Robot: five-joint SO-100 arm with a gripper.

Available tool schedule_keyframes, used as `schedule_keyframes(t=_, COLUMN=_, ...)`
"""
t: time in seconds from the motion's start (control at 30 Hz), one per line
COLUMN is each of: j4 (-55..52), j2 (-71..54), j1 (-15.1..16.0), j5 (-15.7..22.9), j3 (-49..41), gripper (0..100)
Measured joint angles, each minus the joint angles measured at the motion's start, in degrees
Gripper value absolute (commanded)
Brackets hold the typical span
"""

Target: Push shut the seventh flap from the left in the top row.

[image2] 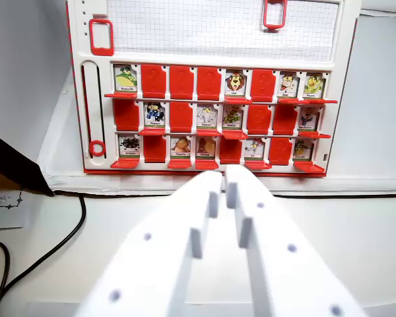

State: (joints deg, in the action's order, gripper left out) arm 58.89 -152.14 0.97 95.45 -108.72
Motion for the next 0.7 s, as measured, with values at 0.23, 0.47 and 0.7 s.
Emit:
schedule_keyframes(t=0.23, j4=0.00, j2=0.53, j1=-0.79, j5=-0.35, j3=0.00, gripper=0)
schedule_keyframes(t=0.47, j4=0.00, j2=0.53, j1=-0.70, j5=-0.35, j3=-0.26, gripper=0)
schedule_keyframes(t=0.7, j4=-0.97, j2=1.49, j1=-1.14, j5=-0.35, j3=-1.23, gripper=0)
